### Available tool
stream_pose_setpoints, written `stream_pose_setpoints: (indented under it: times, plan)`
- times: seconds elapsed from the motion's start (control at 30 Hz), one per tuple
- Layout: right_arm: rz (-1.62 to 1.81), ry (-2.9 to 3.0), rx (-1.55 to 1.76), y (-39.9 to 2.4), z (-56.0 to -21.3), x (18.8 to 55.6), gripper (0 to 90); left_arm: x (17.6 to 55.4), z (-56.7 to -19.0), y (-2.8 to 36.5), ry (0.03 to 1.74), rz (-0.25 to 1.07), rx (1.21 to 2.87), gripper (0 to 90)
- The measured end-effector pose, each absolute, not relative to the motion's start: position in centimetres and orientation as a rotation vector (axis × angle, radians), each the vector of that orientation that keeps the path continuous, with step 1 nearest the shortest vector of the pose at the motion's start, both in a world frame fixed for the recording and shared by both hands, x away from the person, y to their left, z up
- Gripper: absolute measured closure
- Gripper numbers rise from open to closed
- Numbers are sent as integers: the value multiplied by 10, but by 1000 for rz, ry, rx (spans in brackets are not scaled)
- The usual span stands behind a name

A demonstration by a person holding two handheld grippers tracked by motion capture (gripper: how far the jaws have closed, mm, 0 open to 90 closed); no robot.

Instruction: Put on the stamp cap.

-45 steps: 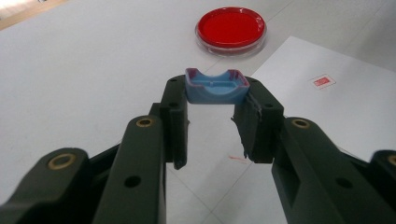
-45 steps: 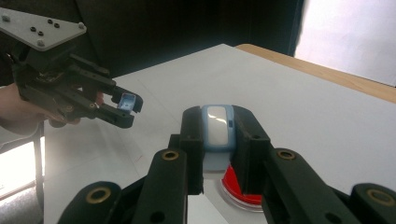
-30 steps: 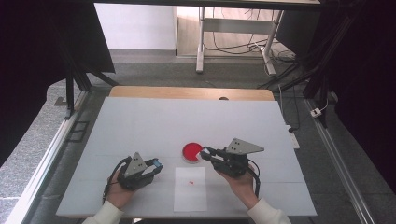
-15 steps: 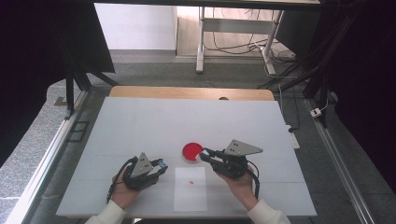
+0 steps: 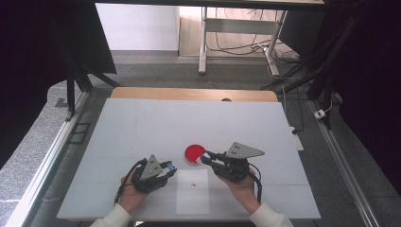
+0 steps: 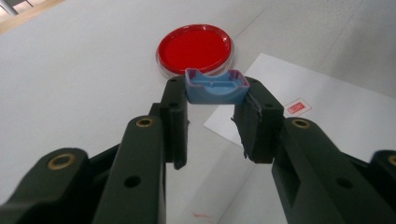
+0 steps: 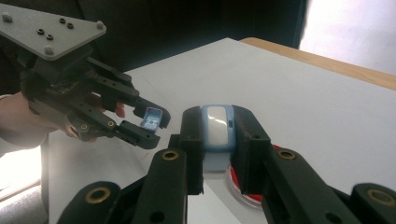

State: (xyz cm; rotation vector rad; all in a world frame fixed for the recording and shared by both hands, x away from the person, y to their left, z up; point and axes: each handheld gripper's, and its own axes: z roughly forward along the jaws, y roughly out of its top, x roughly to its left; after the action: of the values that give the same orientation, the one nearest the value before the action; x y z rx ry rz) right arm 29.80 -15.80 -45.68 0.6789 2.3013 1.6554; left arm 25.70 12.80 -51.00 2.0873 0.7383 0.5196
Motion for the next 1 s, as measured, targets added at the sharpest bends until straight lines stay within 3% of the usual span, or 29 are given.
stream_pose_setpoints:
  times: [1.0]
  plan:
    - [1668,2288,699,-153,-457,296,749,268,-508,101,693,505,2095,655]
